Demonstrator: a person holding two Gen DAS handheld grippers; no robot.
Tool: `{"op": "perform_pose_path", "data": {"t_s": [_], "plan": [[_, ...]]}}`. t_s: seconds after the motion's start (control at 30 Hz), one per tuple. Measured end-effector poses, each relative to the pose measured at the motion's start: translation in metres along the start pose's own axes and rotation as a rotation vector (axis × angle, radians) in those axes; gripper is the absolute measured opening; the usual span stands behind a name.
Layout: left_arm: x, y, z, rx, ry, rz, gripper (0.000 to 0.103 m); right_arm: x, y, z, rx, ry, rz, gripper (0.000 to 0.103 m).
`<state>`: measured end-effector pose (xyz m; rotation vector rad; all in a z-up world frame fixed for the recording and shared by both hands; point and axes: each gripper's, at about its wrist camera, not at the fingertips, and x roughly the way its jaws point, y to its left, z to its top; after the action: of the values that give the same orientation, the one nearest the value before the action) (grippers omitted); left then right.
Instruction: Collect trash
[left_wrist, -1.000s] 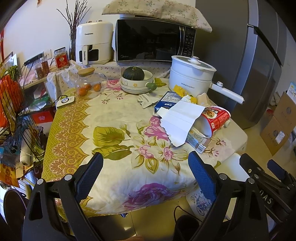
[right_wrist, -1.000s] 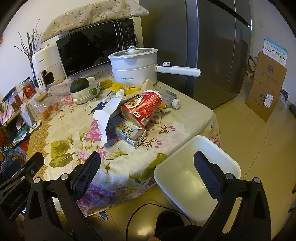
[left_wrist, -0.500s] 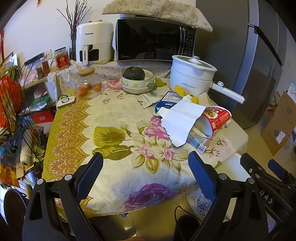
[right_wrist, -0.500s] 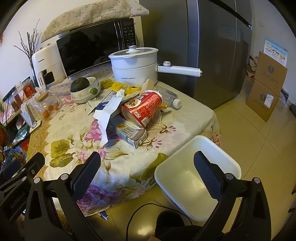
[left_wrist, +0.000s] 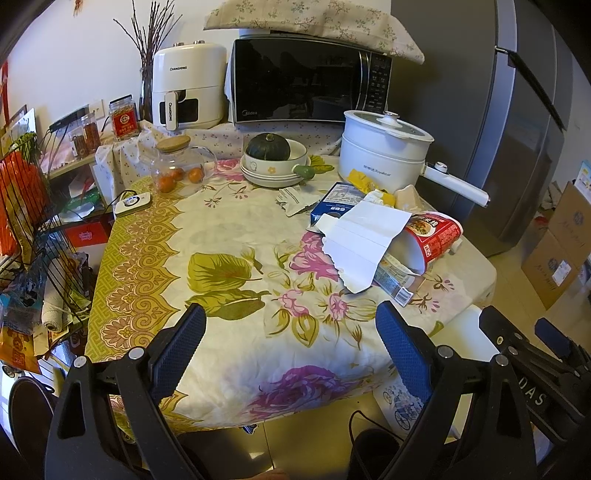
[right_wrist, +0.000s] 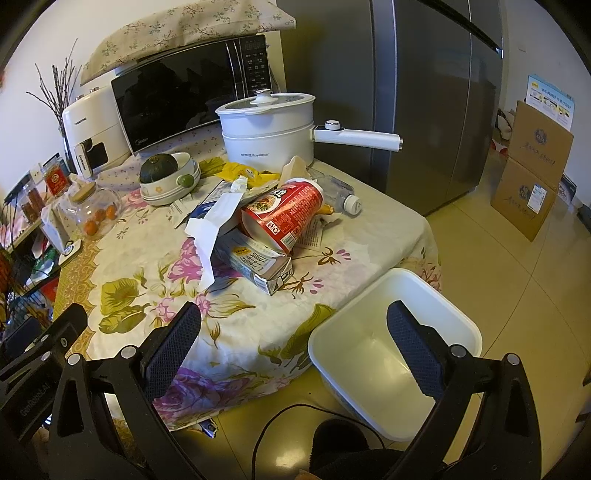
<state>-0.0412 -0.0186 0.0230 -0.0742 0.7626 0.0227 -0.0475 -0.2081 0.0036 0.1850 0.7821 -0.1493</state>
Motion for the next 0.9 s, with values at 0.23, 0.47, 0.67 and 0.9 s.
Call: {"op": "perform_pose_path", "data": {"t_s": [0.23,0.47,0.67,0.9], "plan": [[0.001,0.001,0.0,0.0,0.001,0.001,0.09,0.003,-0.002,-0.002,0.001,0.006,0.003,0.096],[0.001,0.009,-0.001,0.0,0.005,0.002,0.091,0.005,-0.002,-0.003,0.0,0.009,0.003,0.096],[0.002,0.01,-0.001,0.0,0.006,0.004,0.09,0.005,-0.002,-0.002,0.002,0.008,0.003,0.096],[0.023,0.013,0.011,-0.011,0.019,0.018,0.09,0.019,-0.014,0.013,0.089,0.003,0.015,0.096]]}}
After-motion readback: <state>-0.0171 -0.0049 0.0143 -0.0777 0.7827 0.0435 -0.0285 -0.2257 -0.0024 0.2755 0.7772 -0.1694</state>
